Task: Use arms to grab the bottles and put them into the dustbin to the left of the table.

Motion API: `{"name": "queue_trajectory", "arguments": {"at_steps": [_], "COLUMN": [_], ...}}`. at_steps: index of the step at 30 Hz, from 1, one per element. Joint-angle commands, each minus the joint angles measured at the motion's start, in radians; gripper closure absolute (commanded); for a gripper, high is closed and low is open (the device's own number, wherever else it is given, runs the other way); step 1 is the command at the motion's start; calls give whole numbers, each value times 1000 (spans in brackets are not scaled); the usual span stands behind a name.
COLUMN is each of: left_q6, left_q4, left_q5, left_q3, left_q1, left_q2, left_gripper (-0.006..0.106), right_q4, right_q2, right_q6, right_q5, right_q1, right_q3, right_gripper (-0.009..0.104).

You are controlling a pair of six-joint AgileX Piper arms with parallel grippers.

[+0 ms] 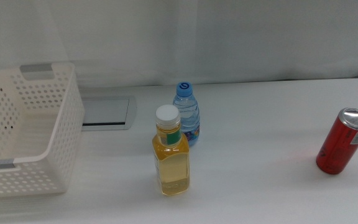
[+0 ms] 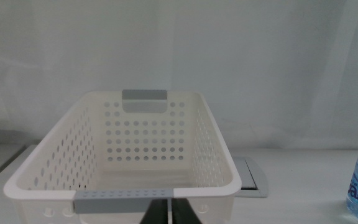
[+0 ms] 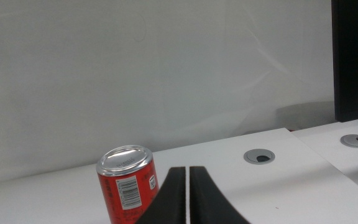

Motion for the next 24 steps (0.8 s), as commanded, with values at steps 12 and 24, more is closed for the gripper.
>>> {"name": "queue_trajectory", "arguments": {"at_steps": [12, 24], "left_q6": [-11, -113], "left_q4": [-10, -15], "left_q5": [-56, -61], "left_q3": [39, 39], "left_q1": [0, 0], "left_q2": [-3, -3], "left_gripper": [78, 9], "right_q4": [-3, -12], "right_q2": [-7, -7], "right_q6": [-3, -7], "right_q5": [-50, -42], "right_q1": [2, 2], "right_q3": [40, 40], "right_gripper": [62, -8]}}
